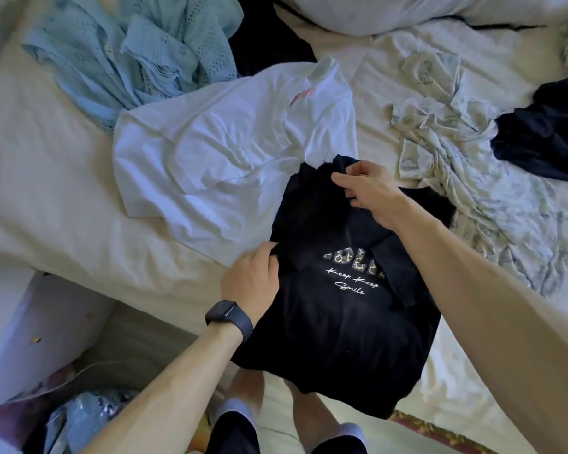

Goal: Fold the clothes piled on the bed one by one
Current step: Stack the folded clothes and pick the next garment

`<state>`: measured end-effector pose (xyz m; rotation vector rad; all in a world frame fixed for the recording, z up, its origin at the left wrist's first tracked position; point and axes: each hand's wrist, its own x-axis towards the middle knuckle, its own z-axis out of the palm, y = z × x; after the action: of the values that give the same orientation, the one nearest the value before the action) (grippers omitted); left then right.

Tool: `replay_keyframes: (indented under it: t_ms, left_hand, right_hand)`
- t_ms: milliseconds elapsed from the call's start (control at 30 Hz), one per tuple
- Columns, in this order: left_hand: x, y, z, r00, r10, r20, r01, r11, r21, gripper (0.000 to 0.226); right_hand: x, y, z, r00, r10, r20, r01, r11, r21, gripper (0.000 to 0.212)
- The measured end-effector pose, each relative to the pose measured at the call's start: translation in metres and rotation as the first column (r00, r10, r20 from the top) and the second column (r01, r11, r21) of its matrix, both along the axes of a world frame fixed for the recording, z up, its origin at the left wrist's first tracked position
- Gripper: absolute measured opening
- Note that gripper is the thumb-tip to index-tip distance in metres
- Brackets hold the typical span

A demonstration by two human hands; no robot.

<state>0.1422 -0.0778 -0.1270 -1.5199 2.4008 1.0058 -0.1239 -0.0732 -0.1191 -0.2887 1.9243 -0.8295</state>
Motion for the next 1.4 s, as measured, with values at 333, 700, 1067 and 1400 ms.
replay_keyframes:
  t_ms: [333,700,1067,1400]
  left_hand:
    - [-0.024,-0.006,0.006,0.992,0.13,-0.009,-0.125,0.97,0.211,0.057]
    - [-0.035,-0.017,-0.003,0.986,0.148,0.071,-0.161,0.955,0.247,0.049]
    - [-0.026,0.003,-0.004,0.986,0.155,0.06,-0.165,0.962,0.216,0.063]
    - [0.051,0.052,-0.001,0.981,0.183,0.056,-0.19,0.891,0.412,0.022]
  right_hand:
    - [0.012,-0.026,0.005,0.995,0.033,0.097,-0.035,0.999,0.012,0.018]
    - [0.033,0.002,-0.012,0.987,0.1,-0.124,-0.094,0.994,0.054,0.04]
    - [0.073,0.089,-0.015,0.98,0.051,-0.195,-0.03,0.994,0.106,0.063]
    - [0.164,0.239,-0.005,0.806,-0.48,-0.345,0.56,0.808,0.185,0.031]
